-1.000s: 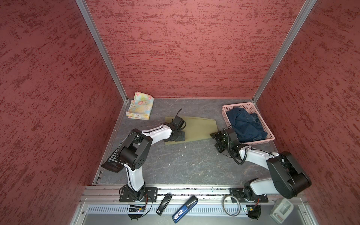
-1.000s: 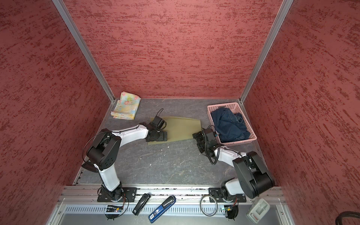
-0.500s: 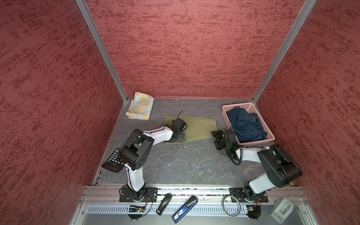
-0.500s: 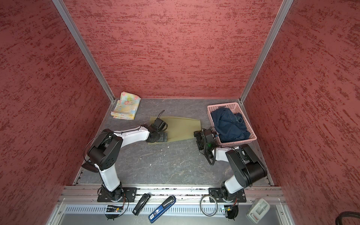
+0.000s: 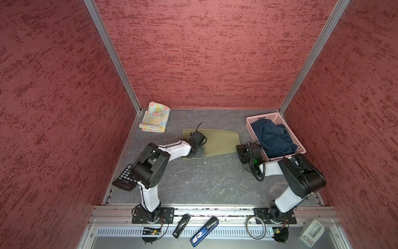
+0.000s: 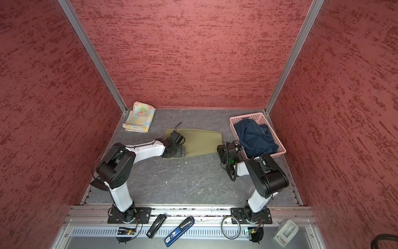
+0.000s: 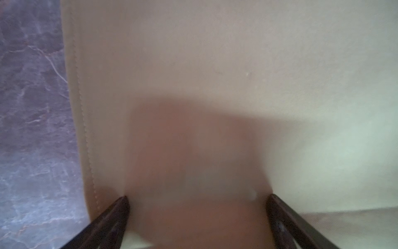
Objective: Fold and stack skirts
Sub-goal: Fold the skirt at the center of the table.
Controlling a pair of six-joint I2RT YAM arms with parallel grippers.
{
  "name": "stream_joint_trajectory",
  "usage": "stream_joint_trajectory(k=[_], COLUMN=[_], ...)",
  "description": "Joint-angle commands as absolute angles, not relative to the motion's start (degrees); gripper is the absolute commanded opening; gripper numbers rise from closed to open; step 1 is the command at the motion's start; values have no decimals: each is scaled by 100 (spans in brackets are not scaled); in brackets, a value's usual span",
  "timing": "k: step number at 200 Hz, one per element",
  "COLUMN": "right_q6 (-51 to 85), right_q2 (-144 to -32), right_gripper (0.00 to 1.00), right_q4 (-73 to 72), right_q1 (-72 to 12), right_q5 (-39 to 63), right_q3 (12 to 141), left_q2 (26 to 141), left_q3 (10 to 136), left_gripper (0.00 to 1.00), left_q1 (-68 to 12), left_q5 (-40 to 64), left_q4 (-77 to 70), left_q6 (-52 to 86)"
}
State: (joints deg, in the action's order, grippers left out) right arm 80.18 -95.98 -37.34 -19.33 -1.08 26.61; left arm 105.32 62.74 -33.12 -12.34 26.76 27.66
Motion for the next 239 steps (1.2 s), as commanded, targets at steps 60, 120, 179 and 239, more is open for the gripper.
stream_joint_trajectory(k=[60, 120, 179, 239], right_q6=[7330, 6429, 4871, 3350], right_q2=[-10128, -9651, -9017, -9157], right_gripper=[12, 0, 0, 0], right_q4=[-4906, -4554, -3221, -1883], right_q1=[-1720, -1757, -2131, -2667], right_q5=[-166, 77, 135, 647], right_q3=[2719, 2904, 3757, 5224], left_q2=[10599, 10618, 10736, 10705], left_q3=[6045, 6024, 6056, 5955], left_gripper=[100, 100, 100, 100], left_q1=[-3177, -3037, -3023, -3020], left_q5=[-1081, -1004, -927, -866], left_q4=[2811, 2793, 2724, 2621], left_q6=[2865, 2909, 2909, 2949])
